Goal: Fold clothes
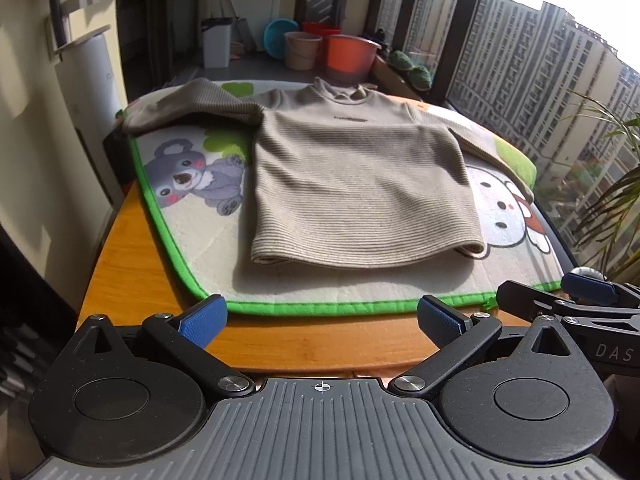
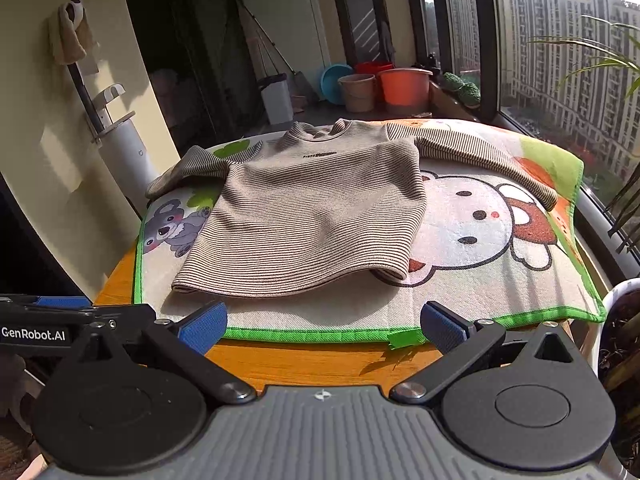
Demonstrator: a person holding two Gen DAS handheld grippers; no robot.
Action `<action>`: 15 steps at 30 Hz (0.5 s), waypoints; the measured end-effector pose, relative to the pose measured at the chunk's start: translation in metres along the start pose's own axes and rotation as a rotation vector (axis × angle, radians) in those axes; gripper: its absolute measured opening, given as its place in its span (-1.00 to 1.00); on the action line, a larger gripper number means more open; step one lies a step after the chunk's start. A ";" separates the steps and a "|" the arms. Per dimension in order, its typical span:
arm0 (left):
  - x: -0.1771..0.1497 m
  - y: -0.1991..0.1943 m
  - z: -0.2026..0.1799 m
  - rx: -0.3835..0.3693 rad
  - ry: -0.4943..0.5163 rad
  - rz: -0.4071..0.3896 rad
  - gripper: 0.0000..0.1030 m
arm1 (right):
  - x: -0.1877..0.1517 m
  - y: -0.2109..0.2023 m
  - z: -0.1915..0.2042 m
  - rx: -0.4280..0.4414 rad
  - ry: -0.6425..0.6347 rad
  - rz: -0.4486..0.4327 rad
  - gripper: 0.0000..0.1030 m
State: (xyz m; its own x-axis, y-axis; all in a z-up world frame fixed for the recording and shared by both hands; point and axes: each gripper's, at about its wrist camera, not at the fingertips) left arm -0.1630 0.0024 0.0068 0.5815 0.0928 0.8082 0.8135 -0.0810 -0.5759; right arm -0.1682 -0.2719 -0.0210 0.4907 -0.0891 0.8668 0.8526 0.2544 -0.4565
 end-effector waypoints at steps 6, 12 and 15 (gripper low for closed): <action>0.000 0.001 -0.003 0.002 -0.004 0.014 1.00 | -0.001 0.002 -0.002 0.007 0.009 0.014 1.00; 0.000 -0.001 -0.008 0.011 0.019 0.009 1.00 | -0.003 0.004 -0.005 0.015 0.024 0.026 1.00; -0.001 -0.002 -0.010 0.016 0.031 0.007 1.00 | -0.005 0.007 -0.006 0.019 0.024 0.039 1.00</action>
State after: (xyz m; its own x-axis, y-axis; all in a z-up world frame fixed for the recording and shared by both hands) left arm -0.1651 -0.0079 0.0087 0.5868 0.0610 0.8074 0.8096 -0.0652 -0.5834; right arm -0.1640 -0.2753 -0.0294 0.5276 -0.1017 0.8434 0.8294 0.2764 -0.4855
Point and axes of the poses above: each gripper's, at about its wrist camera, not at the fingertips, and y roughly the way its jaws point, z to its left, x to its top, and after that the axes turned 14 degrees about -z, right-handed
